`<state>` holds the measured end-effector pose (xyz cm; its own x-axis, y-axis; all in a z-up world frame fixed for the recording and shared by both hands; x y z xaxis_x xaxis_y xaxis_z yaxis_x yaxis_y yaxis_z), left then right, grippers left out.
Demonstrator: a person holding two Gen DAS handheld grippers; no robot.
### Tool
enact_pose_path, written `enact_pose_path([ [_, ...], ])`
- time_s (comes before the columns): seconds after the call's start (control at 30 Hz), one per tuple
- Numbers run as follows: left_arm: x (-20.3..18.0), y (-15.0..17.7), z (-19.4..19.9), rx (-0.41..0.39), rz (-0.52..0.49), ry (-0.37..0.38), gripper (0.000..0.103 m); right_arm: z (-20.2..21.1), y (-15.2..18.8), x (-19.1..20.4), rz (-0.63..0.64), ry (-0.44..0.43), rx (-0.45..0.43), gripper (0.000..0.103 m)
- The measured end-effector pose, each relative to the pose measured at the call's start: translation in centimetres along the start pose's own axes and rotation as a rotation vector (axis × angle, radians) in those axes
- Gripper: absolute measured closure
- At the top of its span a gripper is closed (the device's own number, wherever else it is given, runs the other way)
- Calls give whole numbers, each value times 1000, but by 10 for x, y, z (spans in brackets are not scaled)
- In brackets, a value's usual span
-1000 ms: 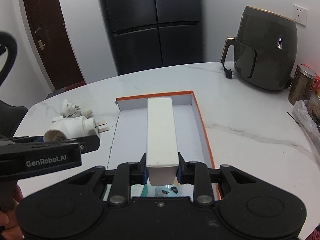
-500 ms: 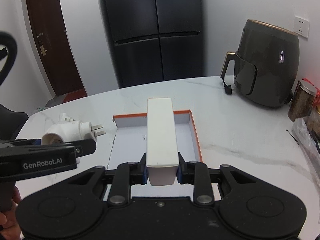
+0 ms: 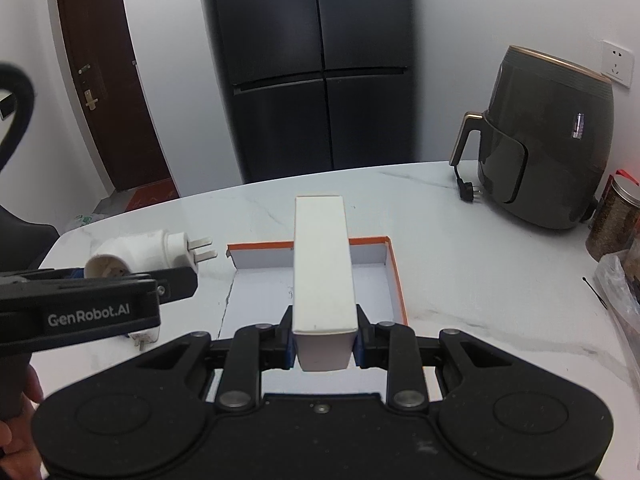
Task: Organize rigid objects
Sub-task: 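Carry the lamp socket and white box with both tools over the tray, then lower the white box into the tray with the right tool while the left tool releases the lamp socket there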
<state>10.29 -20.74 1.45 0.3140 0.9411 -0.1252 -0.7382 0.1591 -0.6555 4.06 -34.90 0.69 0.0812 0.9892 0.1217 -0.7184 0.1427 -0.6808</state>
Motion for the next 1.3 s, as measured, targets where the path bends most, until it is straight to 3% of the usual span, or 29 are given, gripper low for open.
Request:
enact_pose_path([
  [0.43,9,-22,-29,14,13,-27,37,-29,-30,-9,7,16,7,71],
  [1.03,17,-35,-90,99,46,-29,37,-111,-50,-19,16,39,94,69],
  [1.1,15,-36,-98,108,45,-24,37,-113,-53,-21,25,41,83,59],
  [1.3,7,-36,-121,139,32,-12,37,-95,-49,-40,-11,56,44,59],
])
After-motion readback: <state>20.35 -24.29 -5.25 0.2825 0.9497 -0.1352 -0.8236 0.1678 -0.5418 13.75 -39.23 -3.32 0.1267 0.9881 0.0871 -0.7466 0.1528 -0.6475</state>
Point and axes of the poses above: each gripper's, at about its wrist camera, not at the fingertips, and z roughly against the way its jaws point, x to its left, y to its underside, the point moved 5 cm from there along -z, roughly the way its jaws point, and after that the axes turned 7 degrees about x, right-handed, at the moved point
